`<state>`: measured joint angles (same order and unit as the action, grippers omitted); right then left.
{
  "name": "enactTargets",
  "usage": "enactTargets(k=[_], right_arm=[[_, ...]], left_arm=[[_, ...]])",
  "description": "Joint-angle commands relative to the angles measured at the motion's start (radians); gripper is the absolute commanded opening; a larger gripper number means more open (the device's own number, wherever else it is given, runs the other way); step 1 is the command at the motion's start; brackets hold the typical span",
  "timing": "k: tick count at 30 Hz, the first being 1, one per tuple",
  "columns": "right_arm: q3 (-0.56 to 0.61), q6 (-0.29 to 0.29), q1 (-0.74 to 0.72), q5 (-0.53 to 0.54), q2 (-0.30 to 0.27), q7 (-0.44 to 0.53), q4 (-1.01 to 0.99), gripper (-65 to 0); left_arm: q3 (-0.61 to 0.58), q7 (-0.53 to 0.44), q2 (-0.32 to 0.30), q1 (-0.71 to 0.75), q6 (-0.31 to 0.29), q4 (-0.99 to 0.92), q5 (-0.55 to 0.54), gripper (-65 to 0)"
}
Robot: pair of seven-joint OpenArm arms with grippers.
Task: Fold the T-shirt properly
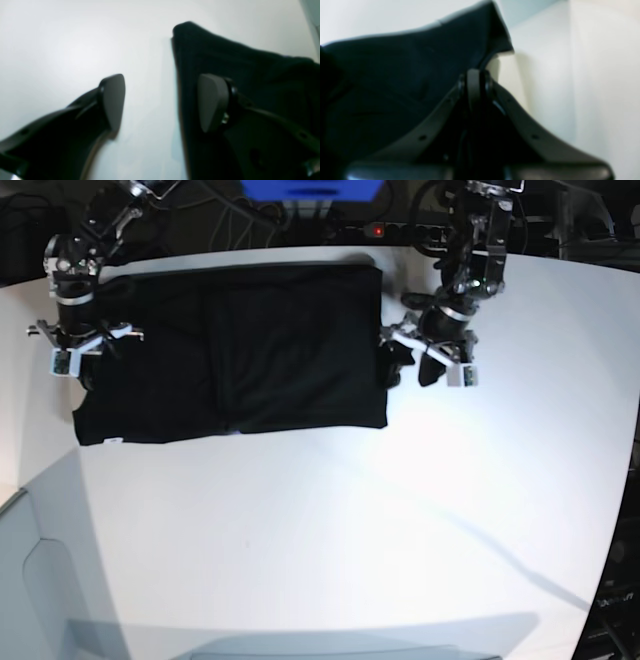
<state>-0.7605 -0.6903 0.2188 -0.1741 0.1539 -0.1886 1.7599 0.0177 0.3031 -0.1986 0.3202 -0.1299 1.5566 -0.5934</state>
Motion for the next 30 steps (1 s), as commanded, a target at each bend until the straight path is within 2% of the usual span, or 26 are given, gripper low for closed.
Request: enactTargets(k=[1,9,15,23,27,30], right_arm=[[0.026,-0.008,0.009,0.023,-0.001,0.036,0.053,-65.0],[0.226,-0.008,0.139,0.023,0.003,0.038,0.199,-65.0],[0.482,-0.008,0.221,0.021,0.003,0.045,0.228,-65.0],[0.775,-0.008,0.215,0.011,0.003,0.038,0.223,-65.0],[0.901,-0.008,0.179,-0.078,0.003,0.038,0.203,-65.0],[0.958,-0.008,0.138,-0.106,0.003,0.038,0.166,-65.0]], left_arm=[[-0.008,0.023,-0.005,-0.013,0.009,-0.011,-0.004,-21.2],[-0.057,0.023,-0.003,-0.062,0.011,-0.101,-0.010,-21.2],[-0.075,0.023,-0.003,-0.068,0.013,-0.101,-0.004,-21.2],[-0.077,0.023,-0.003,-0.068,0.013,-0.101,-0.003,-21.2],[-0.077,0.023,-0.002,-0.068,0.013,-0.101,-0.003,-21.2],[-0.077,0.023,-0.002,-0.068,0.013,-0.101,-0.003,-21.2]])
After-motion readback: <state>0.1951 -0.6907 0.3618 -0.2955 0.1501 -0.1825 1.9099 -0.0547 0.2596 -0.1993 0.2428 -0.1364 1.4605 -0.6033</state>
